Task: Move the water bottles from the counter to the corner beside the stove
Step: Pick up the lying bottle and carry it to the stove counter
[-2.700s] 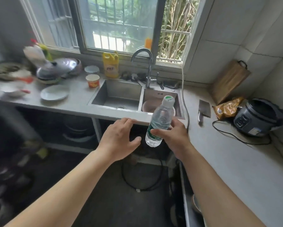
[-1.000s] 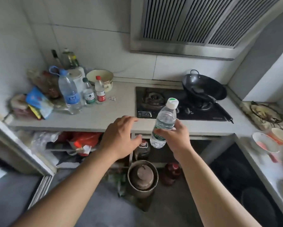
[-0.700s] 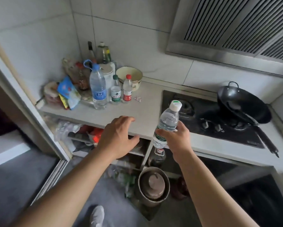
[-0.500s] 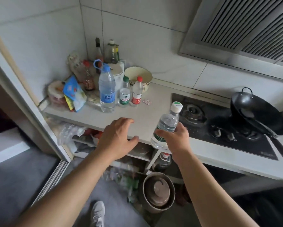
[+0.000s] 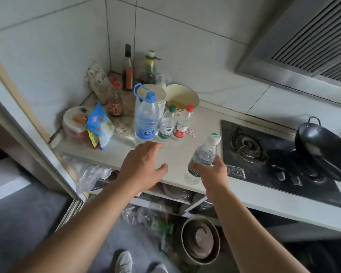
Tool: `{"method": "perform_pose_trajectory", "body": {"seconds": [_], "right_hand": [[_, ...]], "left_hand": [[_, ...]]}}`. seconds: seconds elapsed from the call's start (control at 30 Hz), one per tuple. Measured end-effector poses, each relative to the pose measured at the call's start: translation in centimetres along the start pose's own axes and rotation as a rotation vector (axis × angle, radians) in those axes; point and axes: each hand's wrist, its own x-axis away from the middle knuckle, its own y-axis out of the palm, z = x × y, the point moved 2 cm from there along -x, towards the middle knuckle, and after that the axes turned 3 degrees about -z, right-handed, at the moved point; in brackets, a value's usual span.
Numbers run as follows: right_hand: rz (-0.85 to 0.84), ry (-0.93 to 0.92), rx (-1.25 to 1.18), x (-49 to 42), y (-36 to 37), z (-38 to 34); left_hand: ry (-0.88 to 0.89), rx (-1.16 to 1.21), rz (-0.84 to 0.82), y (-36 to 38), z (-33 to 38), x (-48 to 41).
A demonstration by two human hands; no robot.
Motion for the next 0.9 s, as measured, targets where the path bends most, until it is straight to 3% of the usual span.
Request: {"method": "perform_pose_trajectory", "body": {"seconds": [0.43, 0.9], "right_hand": [[-0.070, 0.078, 0.033, -6.8, 5.6, 1.0], [-0.199, -0.058, 0.034, -16.9, 10.6, 1.6]], "left_hand": [[-0.084, -0.064, -0.064, 1.7, -3.5, -3.2], [-0.203, -0.132, -0.123, 5.0, -3.8, -8.1]]}}
